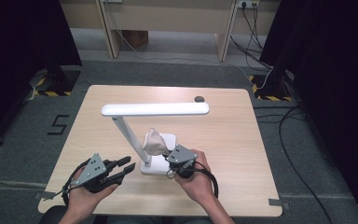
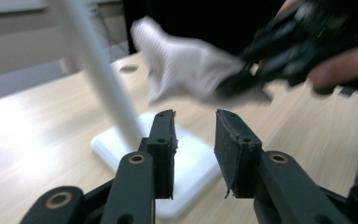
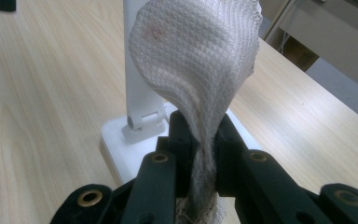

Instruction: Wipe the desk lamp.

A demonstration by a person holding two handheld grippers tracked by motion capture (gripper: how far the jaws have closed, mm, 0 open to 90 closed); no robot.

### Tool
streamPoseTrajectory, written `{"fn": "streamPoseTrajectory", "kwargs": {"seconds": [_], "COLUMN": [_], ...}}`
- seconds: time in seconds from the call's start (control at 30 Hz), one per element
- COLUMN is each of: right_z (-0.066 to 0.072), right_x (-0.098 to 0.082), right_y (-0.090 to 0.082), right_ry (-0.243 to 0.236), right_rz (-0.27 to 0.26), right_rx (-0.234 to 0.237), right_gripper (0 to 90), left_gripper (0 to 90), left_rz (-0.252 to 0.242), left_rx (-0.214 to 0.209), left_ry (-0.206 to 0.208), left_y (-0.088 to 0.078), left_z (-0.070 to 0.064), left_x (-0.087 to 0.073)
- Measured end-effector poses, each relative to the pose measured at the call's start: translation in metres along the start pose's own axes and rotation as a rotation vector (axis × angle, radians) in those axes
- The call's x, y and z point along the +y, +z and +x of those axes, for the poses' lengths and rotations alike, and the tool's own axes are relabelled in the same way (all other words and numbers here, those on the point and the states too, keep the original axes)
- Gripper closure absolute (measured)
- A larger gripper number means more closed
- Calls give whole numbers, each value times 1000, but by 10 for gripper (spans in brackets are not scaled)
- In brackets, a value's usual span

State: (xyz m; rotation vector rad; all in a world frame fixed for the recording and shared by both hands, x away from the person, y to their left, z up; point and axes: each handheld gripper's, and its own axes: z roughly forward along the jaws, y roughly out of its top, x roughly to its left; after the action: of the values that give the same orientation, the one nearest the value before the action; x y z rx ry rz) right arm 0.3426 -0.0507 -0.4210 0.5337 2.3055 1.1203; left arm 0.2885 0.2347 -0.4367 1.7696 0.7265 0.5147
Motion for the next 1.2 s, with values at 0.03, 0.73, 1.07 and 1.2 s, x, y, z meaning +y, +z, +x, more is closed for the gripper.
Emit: {"fn": "streamPoseTrajectory", "kwargs": {"seconds": [0.03,0.73,1.07,1.2], "right_z": [0,9,8,11], "right_x": [2,78,94,102], "right_y": [0,-6,-3,-4], "right_ry": [-3,-153,-175,-184], "right_rz": [-1,-61,-72,-88], "right_rx": [2,-27,-42,-46], "right_gripper": [813,803,798,796], "left_gripper": [691,732,713,711], "left_rz": [18,152,143,136], "left_rx": [16,-51,-52,-49], "left_ry": [-15,5,33,35], "left_y": [1,70,76,76], "left_z": [4,33,33,33], "left_x": [-6,-42,-40,-40]}}
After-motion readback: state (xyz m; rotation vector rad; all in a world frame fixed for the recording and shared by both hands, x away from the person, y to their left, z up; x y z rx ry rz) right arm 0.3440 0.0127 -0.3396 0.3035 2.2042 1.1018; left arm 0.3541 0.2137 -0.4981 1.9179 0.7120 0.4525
